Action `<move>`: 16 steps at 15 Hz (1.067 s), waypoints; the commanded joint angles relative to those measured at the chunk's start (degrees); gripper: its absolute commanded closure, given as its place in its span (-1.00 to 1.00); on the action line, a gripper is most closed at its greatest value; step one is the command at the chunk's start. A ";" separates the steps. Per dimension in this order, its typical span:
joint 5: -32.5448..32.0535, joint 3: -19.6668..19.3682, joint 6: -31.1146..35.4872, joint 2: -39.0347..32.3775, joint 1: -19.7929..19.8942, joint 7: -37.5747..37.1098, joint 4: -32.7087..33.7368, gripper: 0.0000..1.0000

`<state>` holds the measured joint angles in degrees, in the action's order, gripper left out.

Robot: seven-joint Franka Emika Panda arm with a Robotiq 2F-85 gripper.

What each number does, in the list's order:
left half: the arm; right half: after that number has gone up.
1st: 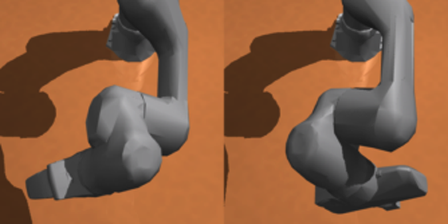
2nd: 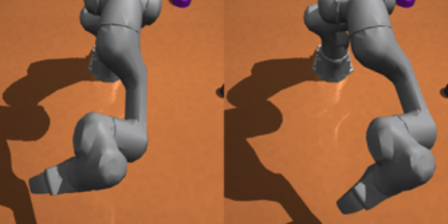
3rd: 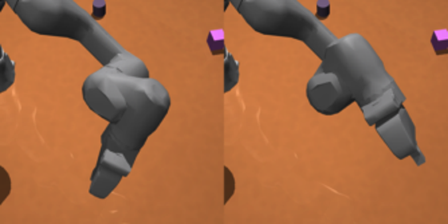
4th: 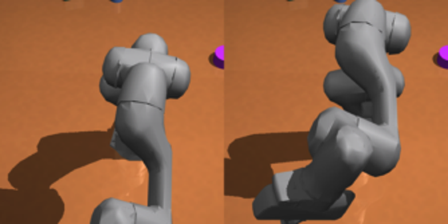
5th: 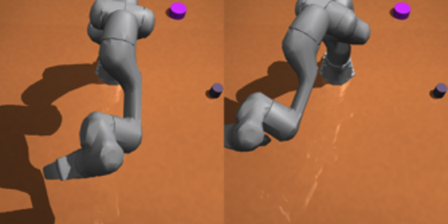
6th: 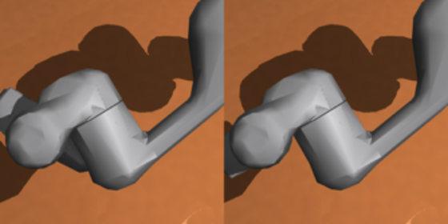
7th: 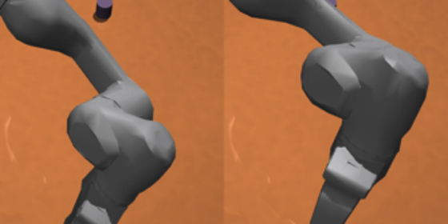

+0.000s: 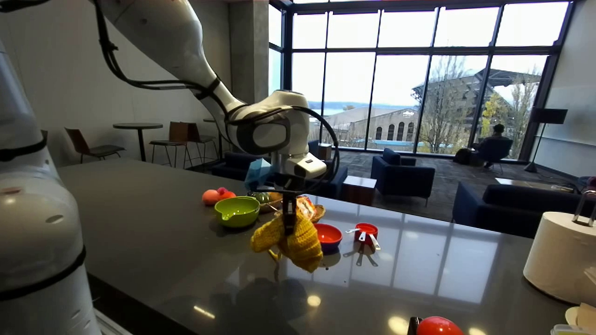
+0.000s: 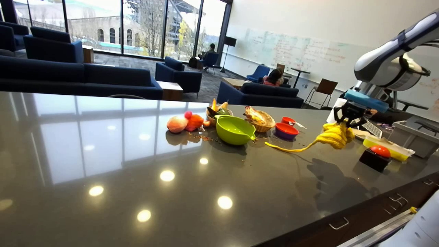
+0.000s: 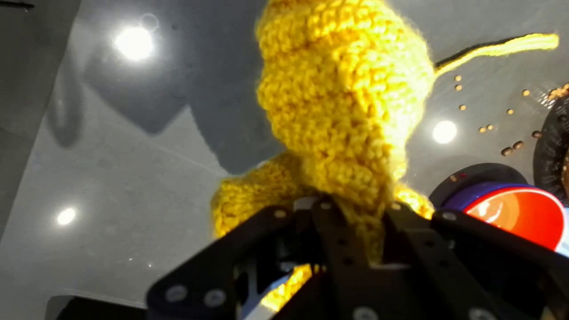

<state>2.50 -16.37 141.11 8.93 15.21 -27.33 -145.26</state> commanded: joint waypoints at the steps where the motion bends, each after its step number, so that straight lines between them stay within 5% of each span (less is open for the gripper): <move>1: 2.47 -1.75 -3.45 -1.60 2.41 8.48 1.83 0.92; 6: 7.73 -3.01 -6.24 -9.52 2.55 19.02 7.16 0.92; 7: 5.88 -2.43 -4.43 -5.60 2.82 15.70 3.49 0.69; 16: 6.60 -2.51 -5.07 -10.04 2.66 17.67 6.69 0.69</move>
<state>9.16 -19.16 136.14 -1.14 17.60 -9.59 -138.62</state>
